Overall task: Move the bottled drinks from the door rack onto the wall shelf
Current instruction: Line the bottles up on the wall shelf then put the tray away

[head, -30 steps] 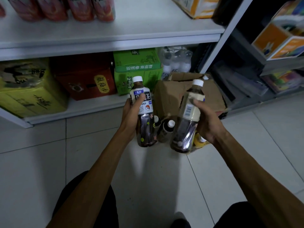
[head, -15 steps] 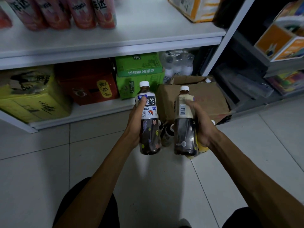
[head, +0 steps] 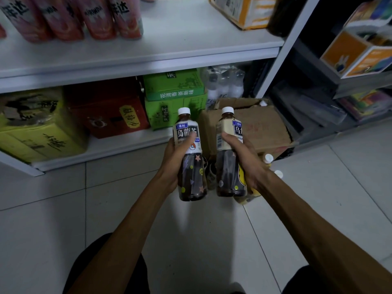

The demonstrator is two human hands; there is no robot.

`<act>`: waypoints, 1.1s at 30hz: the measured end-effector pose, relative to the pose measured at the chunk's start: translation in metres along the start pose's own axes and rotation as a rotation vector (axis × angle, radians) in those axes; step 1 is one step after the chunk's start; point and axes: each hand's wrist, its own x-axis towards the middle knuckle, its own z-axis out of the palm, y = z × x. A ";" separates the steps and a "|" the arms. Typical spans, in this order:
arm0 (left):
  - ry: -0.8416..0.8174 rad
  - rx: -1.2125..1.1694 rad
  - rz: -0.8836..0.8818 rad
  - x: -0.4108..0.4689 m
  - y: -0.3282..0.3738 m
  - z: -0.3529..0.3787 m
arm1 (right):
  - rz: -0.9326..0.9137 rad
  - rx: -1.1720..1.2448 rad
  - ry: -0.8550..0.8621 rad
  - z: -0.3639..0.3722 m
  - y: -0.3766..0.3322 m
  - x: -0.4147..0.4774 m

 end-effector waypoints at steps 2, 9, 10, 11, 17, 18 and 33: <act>-0.011 0.072 0.011 0.000 -0.003 -0.002 | -0.009 -0.014 0.012 0.003 0.001 0.003; 0.027 0.189 0.026 0.003 -0.009 -0.011 | -0.065 -0.258 0.112 0.013 0.007 0.016; 0.040 0.203 0.025 0.002 -0.009 -0.011 | -0.075 -0.294 0.125 0.014 0.008 0.016; 0.058 0.213 0.026 0.000 -0.007 -0.010 | -0.084 -0.319 0.131 0.014 0.009 0.016; 0.235 0.251 -0.058 -0.038 -0.012 -0.004 | -0.060 -0.401 0.209 0.009 0.007 -0.021; 0.259 0.258 -0.097 -0.049 -0.011 -0.002 | -0.048 -0.415 0.235 0.010 0.006 -0.034; 0.192 0.352 -0.305 -0.182 0.171 0.112 | 0.062 -0.588 0.374 0.029 -0.179 -0.208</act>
